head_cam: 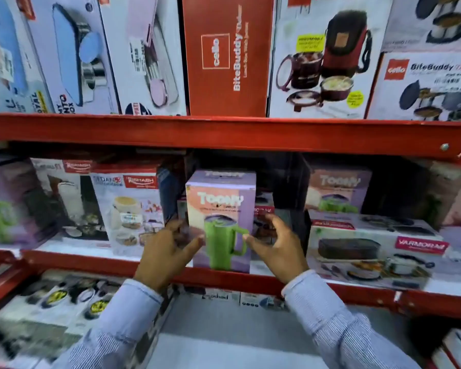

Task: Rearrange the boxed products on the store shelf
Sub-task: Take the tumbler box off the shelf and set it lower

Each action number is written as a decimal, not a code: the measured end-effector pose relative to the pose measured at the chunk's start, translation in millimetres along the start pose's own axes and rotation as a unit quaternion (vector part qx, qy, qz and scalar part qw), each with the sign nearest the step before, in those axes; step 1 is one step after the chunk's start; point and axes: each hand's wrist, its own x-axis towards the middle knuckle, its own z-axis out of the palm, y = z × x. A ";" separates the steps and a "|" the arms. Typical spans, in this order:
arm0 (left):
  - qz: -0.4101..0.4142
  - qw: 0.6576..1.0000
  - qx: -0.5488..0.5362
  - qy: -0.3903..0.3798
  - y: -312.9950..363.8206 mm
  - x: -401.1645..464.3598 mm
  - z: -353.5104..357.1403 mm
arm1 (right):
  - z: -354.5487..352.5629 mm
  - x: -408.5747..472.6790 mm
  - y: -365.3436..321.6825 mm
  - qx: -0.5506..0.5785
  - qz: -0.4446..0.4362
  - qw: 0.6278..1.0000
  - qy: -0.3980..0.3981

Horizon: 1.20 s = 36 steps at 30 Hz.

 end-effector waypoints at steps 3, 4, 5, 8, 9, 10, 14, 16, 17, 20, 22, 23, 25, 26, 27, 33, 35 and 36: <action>-0.007 0.991 -0.127 -0.046 -0.7 5.0 12.2 | 2.6 4.8 -1.3 0.016 0.008 0.999 -0.034; -0.011 0.989 -0.145 -0.037 0.8 3.5 14.0 | 1.8 4.8 -1.5 0.023 0.006 0.999 -0.039; -0.002 0.986 -0.166 -0.026 -3.1 2.4 19.2 | 2.2 4.5 -0.2 0.034 0.004 0.999 -0.037; 0.027 0.983 -0.178 0.046 4.3 -12.6 17.6 | -4.1 -8.3 -4.7 0.064 -0.030 0.997 -0.015; 0.038 0.979 -0.186 0.072 8.1 -19.2 15.8 | -7.5 -14.5 -6.4 0.081 -0.046 0.996 -0.003; 0.054 0.975 -0.194 0.095 12.7 -26.0 11.9 | -12.3 -20.9 -9.5 0.102 -0.059 0.993 0.001; 0.141 0.957 -0.151 0.203 33.2 -61.4 1.3 | -34.7 -58.1 -10.5 0.128 -0.124 0.984 0.013; 0.164 0.952 -0.106 0.234 34.3 -80.8 3.8 | -47.9 -78.9 -12.1 0.120 -0.148 0.982 0.019; 0.154 0.960 -0.080 0.218 25.7 -93.2 9.6 | -53.4 -90.1 -10.1 0.113 -0.156 0.981 0.019; 0.043 0.997 -0.049 0.039 -13.6 -134.6 32.8 | -64.5 -123.9 8.2 0.070 -0.175 0.982 0.002; -0.001 0.998 -0.053 -0.041 -28.5 -160.1 51.7 | -64.9 -144.1 31.4 0.049 -0.151 0.987 -0.022; 0.005 0.997 -0.061 -0.052 -27.8 -169.6 61.6 | -63.1 -153.2 43.7 0.045 -0.129 0.990 -0.034; 0.036 0.995 -0.090 -0.030 -14.4 -182.9 82.1 | -56.5 -168.4 68.4 0.069 -0.054 0.994 -0.061; 0.029 0.992 -0.116 -0.029 -7.3 -186.9 90.1 | -52.3 -173.8 81.7 0.091 -0.010 0.993 -0.076; 0.000 0.988 -0.145 -0.050 -4.8 -189.1 100.0 | -47.4 -177.3 95.7 0.108 0.031 0.990 -0.090; -0.112 0.955 -0.105 -0.253 -31.7 -185.2 192.1 | -4.0 -173.6 177.9 0.112 0.232 0.960 -0.112; -0.132 0.948 -0.080 -0.277 -35.4 -184.2 210.2 | 4.9 -173.6 188.4 0.134 0.291 0.941 -0.104; -0.135 0.947 -0.076 -0.281 -35.0 -184.5 213.5 | 7.3 -175.0 193.2 0.131 0.304 0.939 -0.097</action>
